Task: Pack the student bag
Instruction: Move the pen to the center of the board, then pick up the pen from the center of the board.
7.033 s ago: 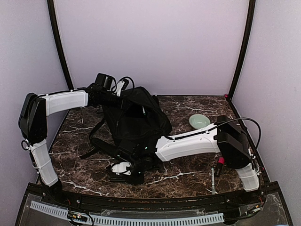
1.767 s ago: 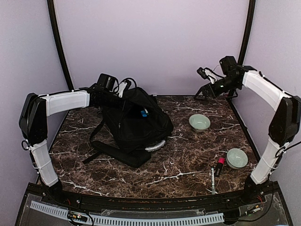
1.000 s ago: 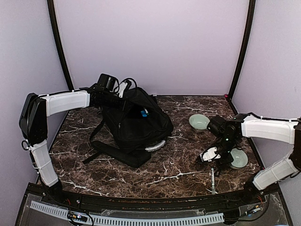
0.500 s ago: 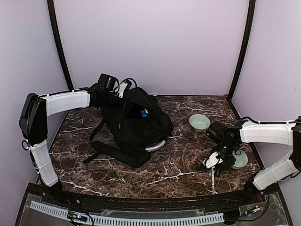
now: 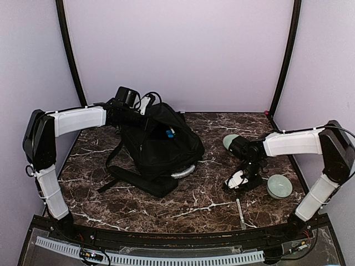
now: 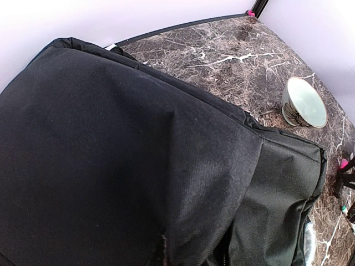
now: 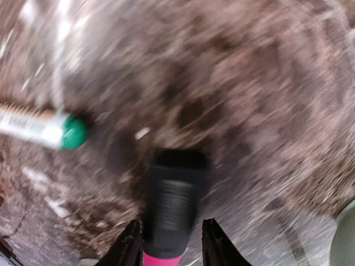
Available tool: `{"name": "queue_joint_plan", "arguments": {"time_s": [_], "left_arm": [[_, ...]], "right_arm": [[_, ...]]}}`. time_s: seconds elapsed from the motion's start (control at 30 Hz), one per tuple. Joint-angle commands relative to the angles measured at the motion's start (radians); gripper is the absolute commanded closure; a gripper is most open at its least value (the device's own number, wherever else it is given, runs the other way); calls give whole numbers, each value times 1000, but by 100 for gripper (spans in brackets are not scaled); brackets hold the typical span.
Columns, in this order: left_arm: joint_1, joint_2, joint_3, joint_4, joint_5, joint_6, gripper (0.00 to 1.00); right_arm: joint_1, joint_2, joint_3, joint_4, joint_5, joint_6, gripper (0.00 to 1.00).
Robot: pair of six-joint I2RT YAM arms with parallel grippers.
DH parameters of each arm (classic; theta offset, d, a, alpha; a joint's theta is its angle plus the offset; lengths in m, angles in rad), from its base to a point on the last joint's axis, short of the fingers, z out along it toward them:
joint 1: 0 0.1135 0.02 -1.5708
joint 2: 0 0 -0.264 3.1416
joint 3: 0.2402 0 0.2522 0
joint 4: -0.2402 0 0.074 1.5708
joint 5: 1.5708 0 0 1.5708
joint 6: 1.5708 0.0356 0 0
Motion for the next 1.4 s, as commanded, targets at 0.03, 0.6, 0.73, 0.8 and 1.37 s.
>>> {"name": "queue_joint_plan", "arguments": {"time_s": [0.03, 0.6, 0.73, 0.8, 1.37], "left_arm": [[-25, -32, 40, 19, 67, 7, 97], [-25, -34, 39, 20, 62, 11, 97], [-25, -26, 39, 19, 65, 8, 97], [-25, -25, 39, 20, 66, 8, 97], [-27, -31, 38, 24, 72, 0, 97]], "right_arm": [[7, 141, 161, 35, -111, 156, 68], [-73, 164, 205, -10, -153, 503, 58], [-79, 149, 170, 13, -112, 524, 60], [-79, 147, 162, 19, -97, 541, 65], [-22, 194, 625, -113, -483, 784, 89]]}}
